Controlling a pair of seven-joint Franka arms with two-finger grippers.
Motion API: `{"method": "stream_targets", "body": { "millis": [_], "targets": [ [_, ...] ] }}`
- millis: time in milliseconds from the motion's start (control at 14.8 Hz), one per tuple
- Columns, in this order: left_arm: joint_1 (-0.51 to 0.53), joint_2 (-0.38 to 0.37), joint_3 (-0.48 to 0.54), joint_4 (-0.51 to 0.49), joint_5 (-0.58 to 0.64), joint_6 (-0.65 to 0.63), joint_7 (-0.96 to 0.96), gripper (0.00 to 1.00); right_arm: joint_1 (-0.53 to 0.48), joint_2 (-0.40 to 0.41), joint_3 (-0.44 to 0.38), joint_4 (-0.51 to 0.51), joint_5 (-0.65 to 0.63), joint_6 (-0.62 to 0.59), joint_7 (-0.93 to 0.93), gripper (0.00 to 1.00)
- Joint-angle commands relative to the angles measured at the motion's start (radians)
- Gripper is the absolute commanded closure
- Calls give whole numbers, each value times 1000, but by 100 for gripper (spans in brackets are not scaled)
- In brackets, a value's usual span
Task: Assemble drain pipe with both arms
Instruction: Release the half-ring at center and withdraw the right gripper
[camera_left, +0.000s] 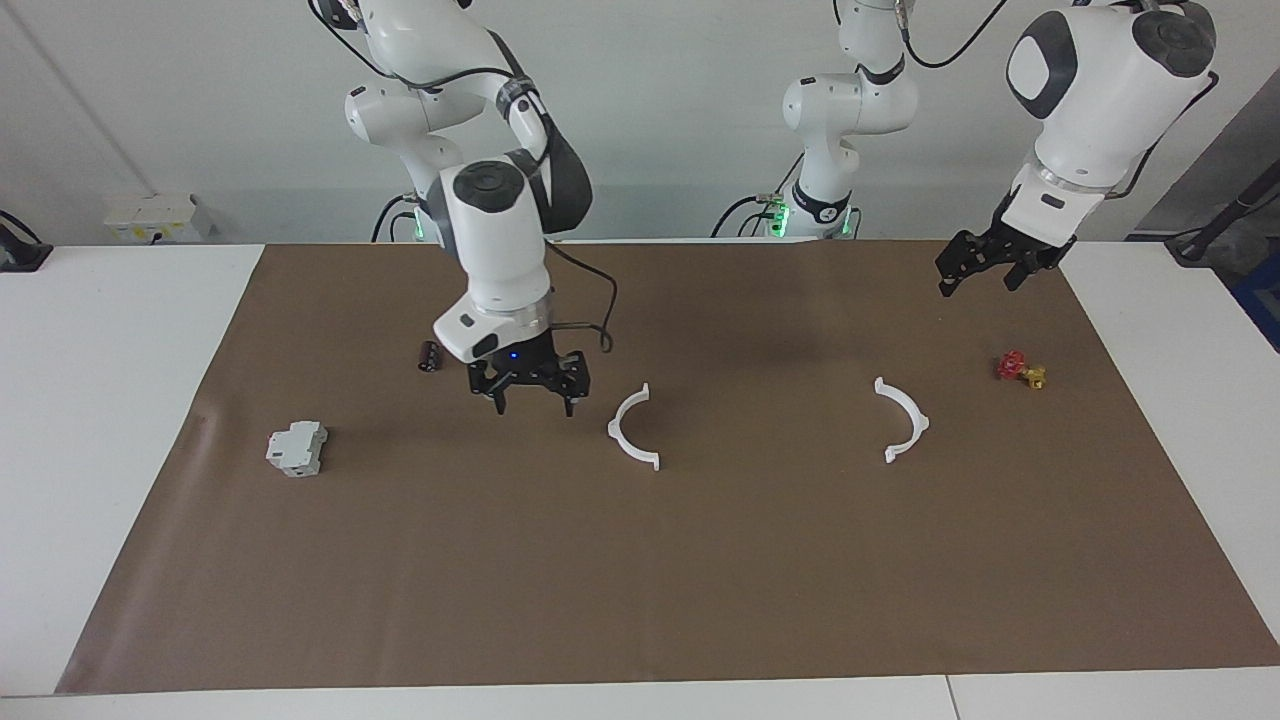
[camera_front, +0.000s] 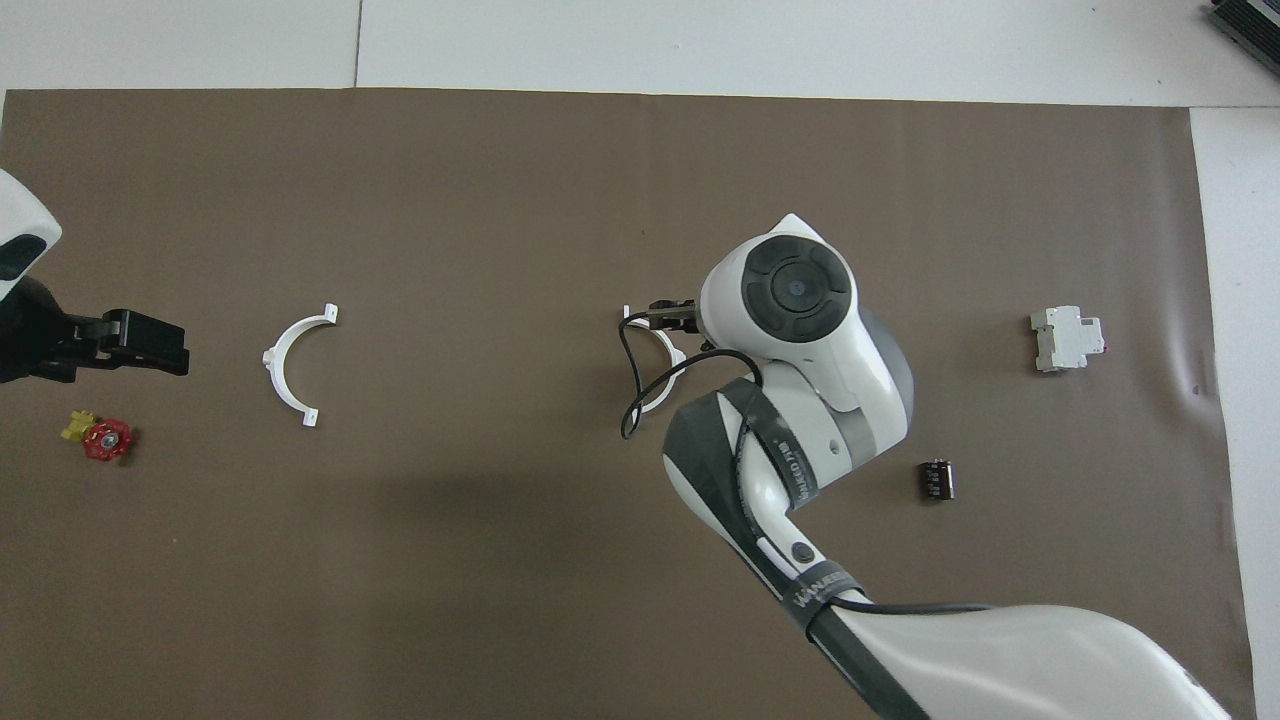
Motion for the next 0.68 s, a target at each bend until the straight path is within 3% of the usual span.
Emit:
{"method": "stream_targets", "body": {
  "millis": [0, 406, 608],
  "targets": [
    [9, -30, -9, -77, -14, 81, -91, 0, -99, -80, 10, -19, 14, -75, -61, 0],
    [9, -25, 33, -245, -14, 256, -166, 0, -271, -215, 9, -19, 14, -320, -268, 0],
    [8, -20, 31, -371, -14, 445, -281, 0, -368, -229, 9, -27, 16, -374, -274, 0]
  ]
}}
